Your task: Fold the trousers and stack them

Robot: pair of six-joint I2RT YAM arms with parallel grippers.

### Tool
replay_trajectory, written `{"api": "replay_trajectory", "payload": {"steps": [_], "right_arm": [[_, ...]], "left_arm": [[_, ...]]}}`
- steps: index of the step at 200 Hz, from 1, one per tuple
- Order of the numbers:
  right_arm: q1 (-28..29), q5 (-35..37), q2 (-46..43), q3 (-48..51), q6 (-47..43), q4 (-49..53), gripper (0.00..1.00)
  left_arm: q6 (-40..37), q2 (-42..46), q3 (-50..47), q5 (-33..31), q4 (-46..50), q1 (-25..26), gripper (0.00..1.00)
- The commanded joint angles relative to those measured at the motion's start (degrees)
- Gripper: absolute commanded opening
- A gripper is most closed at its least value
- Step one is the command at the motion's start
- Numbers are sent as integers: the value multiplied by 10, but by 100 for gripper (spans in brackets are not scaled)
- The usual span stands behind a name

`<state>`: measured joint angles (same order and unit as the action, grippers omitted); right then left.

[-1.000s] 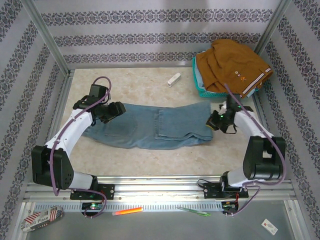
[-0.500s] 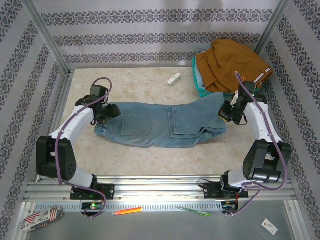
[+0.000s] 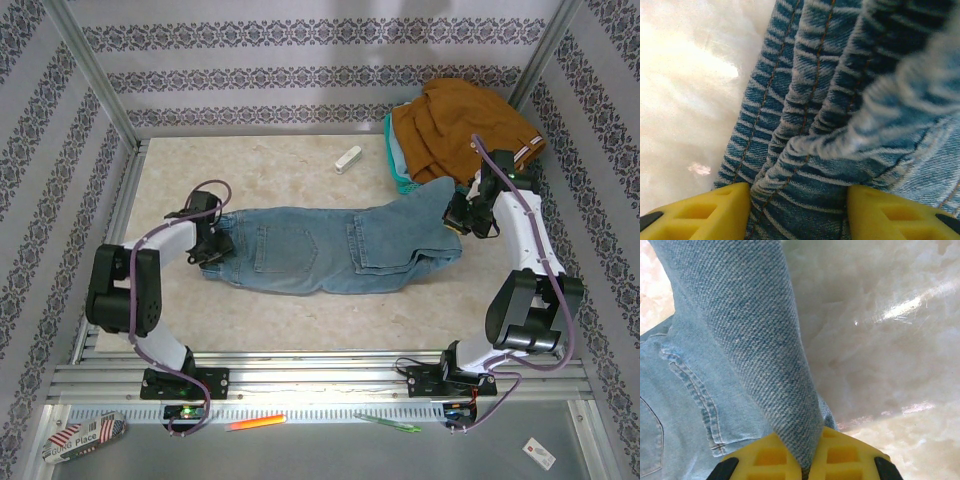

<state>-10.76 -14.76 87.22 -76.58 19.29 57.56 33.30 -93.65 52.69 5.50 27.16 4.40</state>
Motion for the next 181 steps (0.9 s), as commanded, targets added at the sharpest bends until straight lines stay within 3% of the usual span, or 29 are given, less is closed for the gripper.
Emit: {"api": "replay_trajectory", "payload": {"steps": [1,27,49,88,115,159,181], "right_arm": [[0,17,-2,-32,-10,8,0],[27,16,-10,-73,-12,33,0],[75,29,-11,-126,-13,65,0],[214,55,11,-217,11,119,0],[332,83,23,-263,66,128,0],[473,103,86,-312,146,112,0],[513,101,119,-332,192,79,0]], "left_arm": [[55,24,-89,19,-2,51,50],[131,110,-169,18,-17,127,50],[161,156,-175,25,-1,178,51],[123,202,-110,18,68,175,62],[119,233,-111,-2,92,164,65],[150,310,-175,-20,86,136,45],[145,305,-214,42,20,127,30]]}}
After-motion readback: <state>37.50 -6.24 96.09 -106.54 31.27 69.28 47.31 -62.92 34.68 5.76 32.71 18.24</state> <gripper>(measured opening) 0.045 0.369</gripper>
